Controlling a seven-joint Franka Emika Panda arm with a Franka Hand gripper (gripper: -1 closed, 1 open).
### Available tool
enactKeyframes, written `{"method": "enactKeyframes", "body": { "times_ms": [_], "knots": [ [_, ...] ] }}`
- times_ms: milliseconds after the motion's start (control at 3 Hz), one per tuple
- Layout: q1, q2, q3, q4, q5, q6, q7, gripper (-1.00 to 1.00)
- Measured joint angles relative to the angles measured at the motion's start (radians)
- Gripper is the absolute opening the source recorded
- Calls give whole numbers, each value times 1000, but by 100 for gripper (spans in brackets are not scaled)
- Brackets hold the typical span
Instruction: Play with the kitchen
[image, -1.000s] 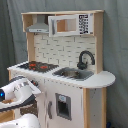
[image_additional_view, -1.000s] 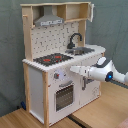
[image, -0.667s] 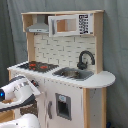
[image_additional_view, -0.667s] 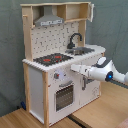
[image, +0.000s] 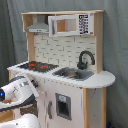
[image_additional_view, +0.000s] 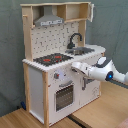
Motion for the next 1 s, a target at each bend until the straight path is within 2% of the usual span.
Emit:
{"method": "enactKeyframes", "body": {
  "times_ms": [333, 667, 1000],
  "knots": [
    [0, 0, -1, -1, 0, 5, 109, -100],
    [6, 0, 9, 33, 1, 17, 200, -100],
    [7, 0, 11, 38, 1, 16, 203, 100]
  ]
}}
